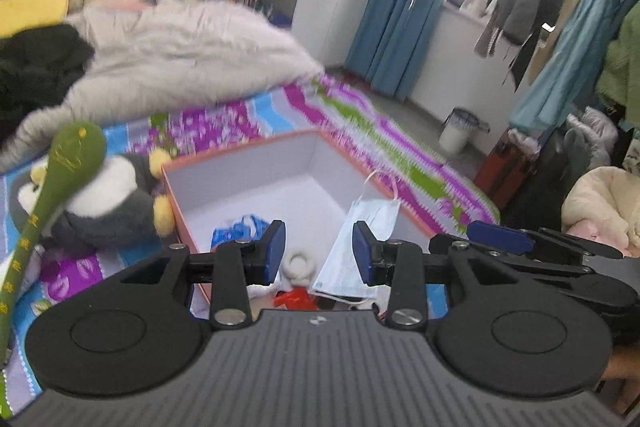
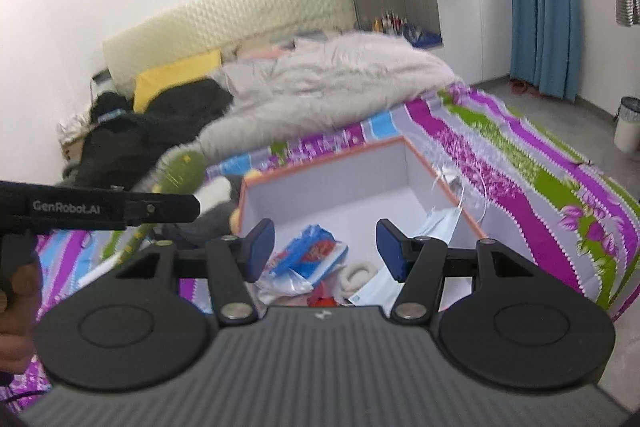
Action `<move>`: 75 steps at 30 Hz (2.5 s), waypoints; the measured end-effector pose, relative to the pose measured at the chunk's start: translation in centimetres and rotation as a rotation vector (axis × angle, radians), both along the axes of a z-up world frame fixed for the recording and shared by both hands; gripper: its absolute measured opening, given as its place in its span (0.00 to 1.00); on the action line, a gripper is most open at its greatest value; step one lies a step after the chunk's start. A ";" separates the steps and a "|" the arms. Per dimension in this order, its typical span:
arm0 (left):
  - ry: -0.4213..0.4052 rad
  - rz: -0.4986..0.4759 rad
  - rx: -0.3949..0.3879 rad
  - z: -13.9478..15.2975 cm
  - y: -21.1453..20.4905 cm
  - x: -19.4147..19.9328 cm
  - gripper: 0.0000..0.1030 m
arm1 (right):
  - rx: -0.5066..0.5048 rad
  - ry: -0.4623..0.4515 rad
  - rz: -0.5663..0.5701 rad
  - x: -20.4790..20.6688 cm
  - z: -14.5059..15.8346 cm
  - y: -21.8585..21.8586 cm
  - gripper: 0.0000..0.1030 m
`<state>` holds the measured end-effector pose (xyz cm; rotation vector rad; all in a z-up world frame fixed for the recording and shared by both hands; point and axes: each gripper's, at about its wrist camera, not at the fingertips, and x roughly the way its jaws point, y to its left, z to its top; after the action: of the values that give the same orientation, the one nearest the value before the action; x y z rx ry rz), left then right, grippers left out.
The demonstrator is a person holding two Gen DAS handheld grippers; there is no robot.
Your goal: Organize soft objects
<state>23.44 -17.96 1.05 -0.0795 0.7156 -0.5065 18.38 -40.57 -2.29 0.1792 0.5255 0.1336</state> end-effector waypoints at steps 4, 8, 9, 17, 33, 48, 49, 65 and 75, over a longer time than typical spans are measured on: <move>-0.036 -0.005 -0.033 1.5 0.7 -2.8 0.41 | -0.002 -0.050 -0.002 -2.5 1.3 0.1 0.57; -0.074 -0.009 -0.034 2.5 1.1 -5.5 0.41 | 0.006 -0.068 -0.005 -4.4 1.7 0.0 0.57; -0.091 -0.005 -0.027 2.7 1.1 -6.2 0.41 | 0.006 -0.072 -0.005 -4.9 1.7 0.0 0.57; -0.144 0.002 -0.039 4.5 2.2 -10.8 0.41 | -0.027 -0.092 -0.030 -8.1 1.6 0.7 0.57; -0.067 0.038 -0.039 1.5 4.1 -16.8 0.41 | -0.021 -0.074 -0.038 -12.4 -0.3 2.6 0.57; -0.023 0.069 -0.033 0.2 4.7 -16.1 0.41 | -0.039 -0.047 -0.057 -12.5 -1.3 2.4 0.57; -0.022 0.069 -0.034 0.2 4.7 -16.1 0.44 | -0.047 -0.044 -0.060 -12.5 -1.4 2.5 0.58; -0.004 0.093 -0.001 -0.4 3.8 -15.4 0.99 | -0.045 -0.007 -0.105 -11.5 -2.4 2.0 0.87; 0.002 0.125 0.025 -0.6 3.8 -15.2 1.00 | -0.029 0.000 -0.113 -11.2 -3.2 1.8 0.87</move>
<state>8.27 -14.13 0.40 -0.1005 0.7136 -0.3781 7.14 -38.81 -5.46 0.1797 0.5155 0.0161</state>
